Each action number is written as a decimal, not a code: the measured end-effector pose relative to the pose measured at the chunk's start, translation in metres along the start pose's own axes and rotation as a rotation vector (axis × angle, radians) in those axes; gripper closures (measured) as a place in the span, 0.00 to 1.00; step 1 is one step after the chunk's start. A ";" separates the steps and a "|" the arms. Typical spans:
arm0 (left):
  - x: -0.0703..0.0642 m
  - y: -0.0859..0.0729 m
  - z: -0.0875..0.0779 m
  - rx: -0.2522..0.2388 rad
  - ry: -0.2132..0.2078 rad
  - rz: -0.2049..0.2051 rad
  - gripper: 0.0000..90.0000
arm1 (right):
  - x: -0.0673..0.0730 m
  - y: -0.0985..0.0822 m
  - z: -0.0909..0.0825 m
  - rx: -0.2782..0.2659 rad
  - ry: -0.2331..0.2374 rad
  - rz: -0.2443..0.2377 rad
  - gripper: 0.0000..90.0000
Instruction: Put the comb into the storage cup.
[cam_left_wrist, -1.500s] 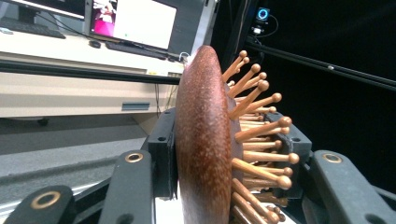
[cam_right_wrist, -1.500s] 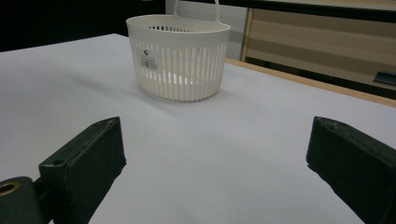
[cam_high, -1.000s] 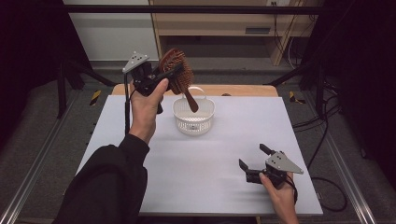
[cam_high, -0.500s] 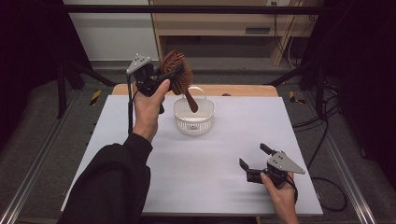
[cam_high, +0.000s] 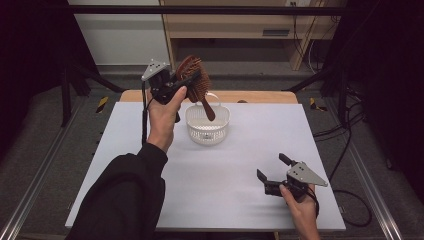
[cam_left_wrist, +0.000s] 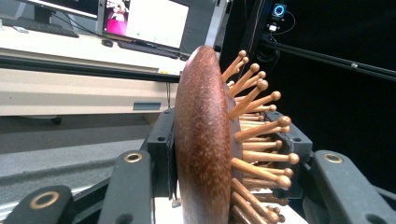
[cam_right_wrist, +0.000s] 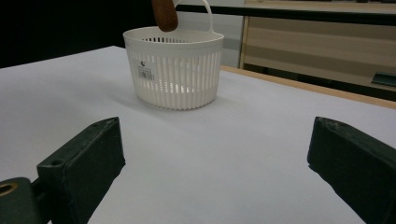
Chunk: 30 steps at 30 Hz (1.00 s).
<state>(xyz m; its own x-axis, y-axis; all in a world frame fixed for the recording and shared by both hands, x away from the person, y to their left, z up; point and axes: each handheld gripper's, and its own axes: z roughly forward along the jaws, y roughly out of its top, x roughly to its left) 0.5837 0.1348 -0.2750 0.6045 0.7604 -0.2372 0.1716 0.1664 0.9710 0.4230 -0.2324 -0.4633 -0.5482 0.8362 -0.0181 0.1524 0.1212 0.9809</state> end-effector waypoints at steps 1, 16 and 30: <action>0.000 0.000 0.000 -0.001 0.000 -0.002 0.57 | 0.000 0.000 0.000 0.000 -0.001 0.000 0.04; 0.001 -0.007 0.003 0.003 0.003 -0.005 0.57 | -0.001 0.000 0.000 -0.003 0.002 0.004 0.04; 0.006 -0.013 0.004 0.006 0.006 -0.004 0.57 | -0.001 0.000 0.000 -0.007 0.003 0.012 0.04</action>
<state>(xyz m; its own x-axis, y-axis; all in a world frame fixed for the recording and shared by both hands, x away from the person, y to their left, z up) 0.5883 0.1351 -0.2896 0.5989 0.7639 -0.2405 0.1785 0.1654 0.9699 0.4236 -0.2328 -0.4632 -0.5488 0.8359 -0.0058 0.1532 0.1074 0.9823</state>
